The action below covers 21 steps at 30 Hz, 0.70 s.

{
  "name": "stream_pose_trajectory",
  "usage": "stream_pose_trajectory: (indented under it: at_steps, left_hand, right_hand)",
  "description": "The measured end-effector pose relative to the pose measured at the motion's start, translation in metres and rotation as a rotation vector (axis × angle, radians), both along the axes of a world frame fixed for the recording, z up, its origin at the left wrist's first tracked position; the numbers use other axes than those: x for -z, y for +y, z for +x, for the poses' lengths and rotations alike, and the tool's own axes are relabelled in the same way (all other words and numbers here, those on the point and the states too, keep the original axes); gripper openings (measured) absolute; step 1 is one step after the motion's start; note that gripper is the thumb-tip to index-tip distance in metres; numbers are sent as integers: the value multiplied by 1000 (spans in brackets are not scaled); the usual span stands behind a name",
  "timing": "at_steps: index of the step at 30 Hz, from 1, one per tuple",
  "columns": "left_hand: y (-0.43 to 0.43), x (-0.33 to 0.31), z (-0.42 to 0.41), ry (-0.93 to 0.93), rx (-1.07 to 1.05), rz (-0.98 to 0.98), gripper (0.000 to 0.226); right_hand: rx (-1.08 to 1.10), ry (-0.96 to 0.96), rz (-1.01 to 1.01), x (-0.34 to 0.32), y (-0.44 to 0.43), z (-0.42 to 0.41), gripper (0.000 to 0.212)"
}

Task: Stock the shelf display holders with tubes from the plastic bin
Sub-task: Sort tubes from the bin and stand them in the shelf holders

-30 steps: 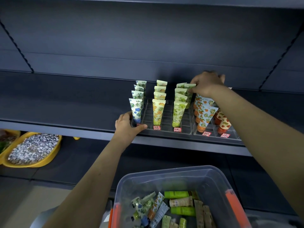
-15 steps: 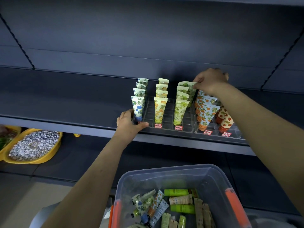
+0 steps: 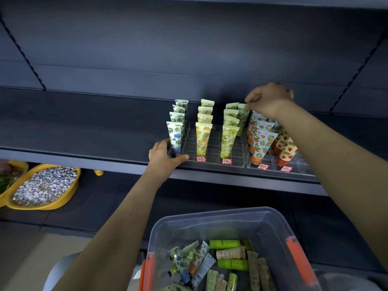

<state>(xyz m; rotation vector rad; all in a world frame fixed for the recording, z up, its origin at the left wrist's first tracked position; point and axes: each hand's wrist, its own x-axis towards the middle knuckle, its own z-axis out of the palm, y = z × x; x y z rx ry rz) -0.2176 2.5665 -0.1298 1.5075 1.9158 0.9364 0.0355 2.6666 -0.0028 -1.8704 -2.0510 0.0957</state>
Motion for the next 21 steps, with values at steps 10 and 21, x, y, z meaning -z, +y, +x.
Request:
stream_pose_trajectory:
  at_steps: [10,21]
  left_hand:
    - [-51,-7,1,-20,-17,133,63]
    - [-154,39,42,288,202,398,34]
  right_hand:
    - [-132,-7,209,-1,-107,3,23]
    - [-211,218,288,129,-245,21,26]
